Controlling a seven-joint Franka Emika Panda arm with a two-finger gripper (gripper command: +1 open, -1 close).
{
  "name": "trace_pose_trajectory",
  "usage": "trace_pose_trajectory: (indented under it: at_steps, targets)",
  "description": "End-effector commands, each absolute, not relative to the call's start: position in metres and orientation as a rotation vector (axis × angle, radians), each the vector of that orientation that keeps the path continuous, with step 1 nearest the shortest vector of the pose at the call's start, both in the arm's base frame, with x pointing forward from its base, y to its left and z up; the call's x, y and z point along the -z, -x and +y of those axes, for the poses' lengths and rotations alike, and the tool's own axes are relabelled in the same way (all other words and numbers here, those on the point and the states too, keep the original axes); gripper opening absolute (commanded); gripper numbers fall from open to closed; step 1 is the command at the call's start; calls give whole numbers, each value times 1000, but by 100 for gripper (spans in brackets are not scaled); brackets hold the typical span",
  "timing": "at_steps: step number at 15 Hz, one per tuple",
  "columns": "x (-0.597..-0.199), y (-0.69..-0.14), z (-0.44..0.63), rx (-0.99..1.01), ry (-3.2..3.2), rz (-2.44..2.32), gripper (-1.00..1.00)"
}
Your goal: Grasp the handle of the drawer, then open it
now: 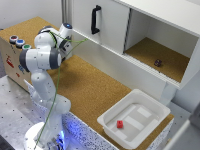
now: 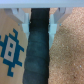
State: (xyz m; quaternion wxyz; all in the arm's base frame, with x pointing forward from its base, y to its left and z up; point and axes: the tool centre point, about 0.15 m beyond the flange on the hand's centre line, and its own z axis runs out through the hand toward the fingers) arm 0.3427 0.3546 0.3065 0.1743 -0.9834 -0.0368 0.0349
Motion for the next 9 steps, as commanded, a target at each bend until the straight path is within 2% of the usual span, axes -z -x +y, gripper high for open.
trace_pose_trajectory:
  at_steps: [1, 9]
  targets:
    - [-266, -347, 336, -113, 2701, -86, -100]
    - [-251, -331, 293, -112, 2685, -54, -100]
